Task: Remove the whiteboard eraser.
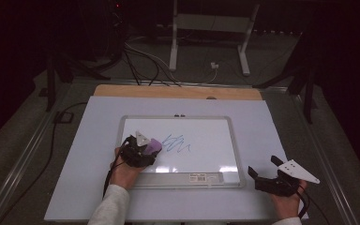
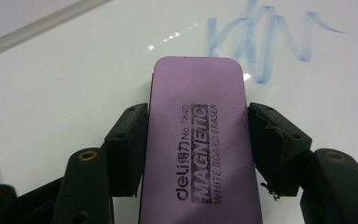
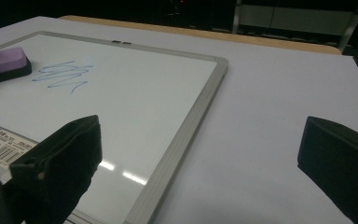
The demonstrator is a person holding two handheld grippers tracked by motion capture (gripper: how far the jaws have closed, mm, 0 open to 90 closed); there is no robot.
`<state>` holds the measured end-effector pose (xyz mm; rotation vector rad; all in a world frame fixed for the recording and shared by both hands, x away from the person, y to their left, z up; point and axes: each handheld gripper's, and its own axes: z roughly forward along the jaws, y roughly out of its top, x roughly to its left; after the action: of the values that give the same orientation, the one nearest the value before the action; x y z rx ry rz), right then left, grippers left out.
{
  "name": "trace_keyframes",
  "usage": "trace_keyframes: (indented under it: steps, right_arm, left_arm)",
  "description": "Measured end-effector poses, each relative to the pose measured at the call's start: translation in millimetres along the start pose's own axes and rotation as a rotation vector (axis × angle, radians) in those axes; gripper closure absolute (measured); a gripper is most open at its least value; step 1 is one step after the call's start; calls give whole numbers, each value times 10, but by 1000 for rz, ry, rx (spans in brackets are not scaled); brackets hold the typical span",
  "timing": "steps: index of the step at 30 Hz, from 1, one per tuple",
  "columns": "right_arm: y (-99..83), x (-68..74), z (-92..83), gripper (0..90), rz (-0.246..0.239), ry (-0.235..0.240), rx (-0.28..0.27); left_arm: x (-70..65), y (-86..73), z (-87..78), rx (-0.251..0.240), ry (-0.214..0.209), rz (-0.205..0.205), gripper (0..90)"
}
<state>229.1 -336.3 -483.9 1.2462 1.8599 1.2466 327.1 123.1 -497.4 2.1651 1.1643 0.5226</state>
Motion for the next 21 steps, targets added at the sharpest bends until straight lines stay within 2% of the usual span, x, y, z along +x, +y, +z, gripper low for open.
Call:
trace_keyframes:
  steps: [3,5,9,17,19,21]
  right_arm:
    - [-1,-2,3,0,2,0,2]
    - [0,1,5,0,1,0,3]
    - [0,4,7,0,-1,0,4]
    - [1,2,3,0,0,1,2]
    - [1,3,2,0,-1,1,2]
    - [2,2,1,0,-1,0,1]
  left_arm:
    - [66,2,18,-3,30,-45,418]
    - [62,10,33,-8,38,-55,418]
    - [-16,49,63,-10,25,-41,418]
    - [-304,110,91,-11,-66,45,418]
    - [-315,117,90,-9,-63,53,418]
    - [-281,121,98,-6,-47,34,419]
